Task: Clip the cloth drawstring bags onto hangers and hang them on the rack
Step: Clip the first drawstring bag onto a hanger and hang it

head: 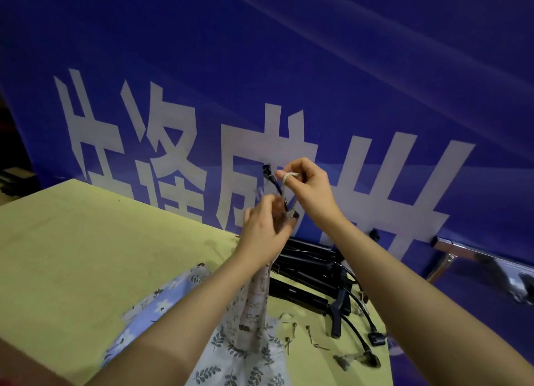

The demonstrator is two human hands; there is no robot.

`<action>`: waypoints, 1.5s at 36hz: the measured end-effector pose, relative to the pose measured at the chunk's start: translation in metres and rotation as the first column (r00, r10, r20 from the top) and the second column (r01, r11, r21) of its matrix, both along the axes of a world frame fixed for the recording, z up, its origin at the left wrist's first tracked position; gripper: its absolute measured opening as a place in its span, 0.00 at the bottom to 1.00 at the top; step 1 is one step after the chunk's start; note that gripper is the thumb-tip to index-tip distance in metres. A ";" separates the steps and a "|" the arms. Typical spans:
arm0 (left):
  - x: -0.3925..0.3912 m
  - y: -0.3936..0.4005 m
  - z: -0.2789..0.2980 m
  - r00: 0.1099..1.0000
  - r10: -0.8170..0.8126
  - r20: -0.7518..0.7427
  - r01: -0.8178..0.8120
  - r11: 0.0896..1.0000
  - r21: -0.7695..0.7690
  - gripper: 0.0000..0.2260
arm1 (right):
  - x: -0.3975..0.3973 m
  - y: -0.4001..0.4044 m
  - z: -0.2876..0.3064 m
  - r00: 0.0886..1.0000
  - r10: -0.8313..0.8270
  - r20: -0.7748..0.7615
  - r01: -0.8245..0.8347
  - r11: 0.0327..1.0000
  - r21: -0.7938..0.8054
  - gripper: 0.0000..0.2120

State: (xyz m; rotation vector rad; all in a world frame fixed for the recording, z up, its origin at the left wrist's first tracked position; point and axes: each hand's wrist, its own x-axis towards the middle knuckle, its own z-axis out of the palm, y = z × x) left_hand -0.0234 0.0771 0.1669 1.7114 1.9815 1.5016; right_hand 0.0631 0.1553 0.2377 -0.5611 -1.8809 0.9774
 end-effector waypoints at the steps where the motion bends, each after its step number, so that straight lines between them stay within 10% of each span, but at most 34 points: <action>1: 0.001 0.003 0.004 0.999 0.005 0.039 -0.003 0.999 -0.047 0.18 | 0.000 0.000 0.001 1.000 0.005 0.003 -0.005 1.000 0.005 0.06; 7: 0.000 0.017 0.014 0.993 -0.003 0.120 0.021 0.989 -0.149 0.21 | 0.005 0.000 0.001 1.000 0.009 0.013 -0.010 1.000 0.010 0.06; 13: 0.017 0.031 0.019 0.977 -0.013 0.215 0.053 0.982 -0.180 0.02 | 0.002 0.001 0.008 0.999 -0.045 0.006 0.045 0.997 0.057 0.07; 16: 0.024 0.032 0.019 0.944 -0.086 0.318 0.128 0.985 -0.116 0.15 | 0.004 0.003 0.014 0.996 -0.081 0.025 0.077 0.989 0.128 0.08; 22: 0.028 0.045 0.010 0.995 -0.049 0.087 0.074 0.945 -0.319 0.17 | 0.017 0.007 0.011 0.957 -0.281 -0.065 0.288 0.940 0.182 0.11; 31: 0.023 0.049 -0.022 0.972 -0.145 0.183 0.193 0.939 -0.285 0.14 | 0.019 0.007 0.011 0.887 -0.430 -0.170 0.402 0.899 -0.175 0.26; 42: 0.009 0.049 -0.028 0.927 -0.162 -0.337 0.017 0.919 -0.394 0.14 | 0.027 0.006 0.024 0.825 -0.507 -0.250 0.520 0.854 -0.015 0.24; 54: 0.008 0.052 -0.003 0.900 -0.174 -0.400 0.039 0.945 -0.325 0.19 | 0.037 0.018 0.025 0.783 -0.568 -0.253 0.588 0.809 0.006 0.25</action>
